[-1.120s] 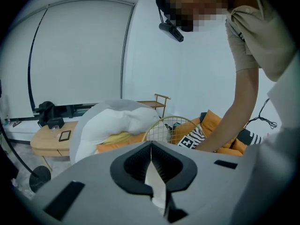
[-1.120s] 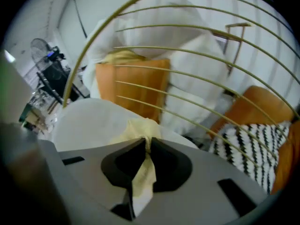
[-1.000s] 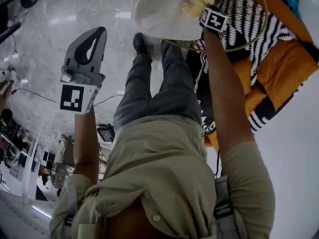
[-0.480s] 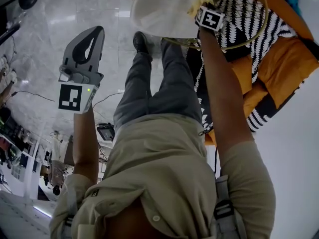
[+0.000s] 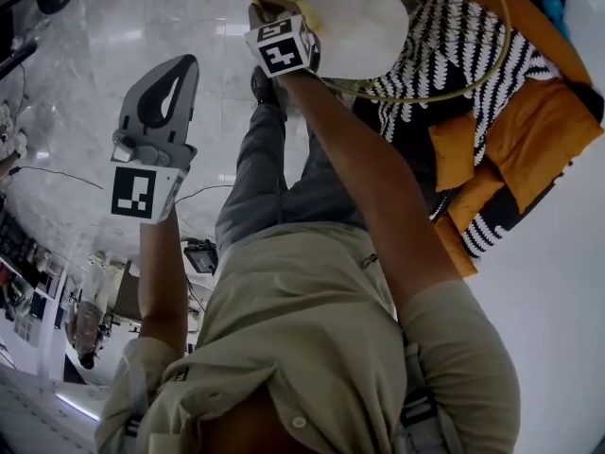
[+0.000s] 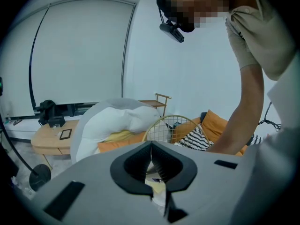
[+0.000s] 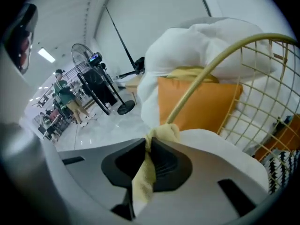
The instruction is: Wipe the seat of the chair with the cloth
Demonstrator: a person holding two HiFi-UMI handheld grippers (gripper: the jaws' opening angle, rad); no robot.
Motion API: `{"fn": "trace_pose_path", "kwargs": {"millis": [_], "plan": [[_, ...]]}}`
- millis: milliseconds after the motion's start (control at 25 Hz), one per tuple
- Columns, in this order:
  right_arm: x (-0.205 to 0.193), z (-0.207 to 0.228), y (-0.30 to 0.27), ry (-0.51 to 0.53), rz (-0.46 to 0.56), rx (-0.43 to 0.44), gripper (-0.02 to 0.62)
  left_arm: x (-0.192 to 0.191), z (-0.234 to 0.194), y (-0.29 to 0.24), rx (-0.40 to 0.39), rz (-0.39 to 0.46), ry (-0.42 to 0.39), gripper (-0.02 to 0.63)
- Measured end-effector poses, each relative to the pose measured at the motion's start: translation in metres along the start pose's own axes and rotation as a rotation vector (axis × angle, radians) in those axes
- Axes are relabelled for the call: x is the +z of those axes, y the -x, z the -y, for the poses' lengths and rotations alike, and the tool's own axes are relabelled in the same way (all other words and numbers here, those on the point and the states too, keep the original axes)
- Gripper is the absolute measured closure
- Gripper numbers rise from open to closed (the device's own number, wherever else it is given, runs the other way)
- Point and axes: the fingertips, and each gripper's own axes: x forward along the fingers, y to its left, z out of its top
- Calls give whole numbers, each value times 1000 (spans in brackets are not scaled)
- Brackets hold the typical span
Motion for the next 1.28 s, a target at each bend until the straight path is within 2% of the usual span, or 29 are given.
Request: {"fn": "trace_pose_path", "kwargs": {"millis": [160, 280, 360, 440, 520, 600, 680, 880, 960, 1120, 1200, 1280], "plan": [[-16, 27, 0, -12, -34, -36, 551, -2, -1, -4, -14, -14, -7, 588], [-62, 77, 9, -14, -126, -102, 551, 0, 3, -6, -18, -9, -8, 588], [-101, 133, 31, -13, -208, -209, 551, 3, 9, -5, -19, 0, -13, 588], [-130, 202, 70, -14, -268, -369, 551, 5, 10, -4, -20, 1, -14, 589], [-156, 261, 112, -92, -296, -499, 551, 7, 8, -5, -25, -7, -18, 588], [-169, 299, 147, -166, -277, -568, 551, 7, 9, -9, -33, -12, -31, 588], [-176, 315, 170, -188, -268, -592, 551, 6, 13, -13, -41, -16, -37, 588], [-213, 317, 191, -254, -359, -629, 551, 7, 14, -10, -47, -17, -35, 588], [-215, 314, 184, -261, -367, -626, 551, 9, 11, -9, -40, -9, -37, 589], [-187, 266, 131, -252, -271, -486, 551, 3, 12, -7, -33, -13, -27, 588], [-173, 219, 94, -236, -265, -384, 551, -1, 12, -7, -33, -16, -25, 588], [-148, 159, 54, -176, -251, -270, 551, -4, 11, -7, -32, -14, -21, 588]]}}
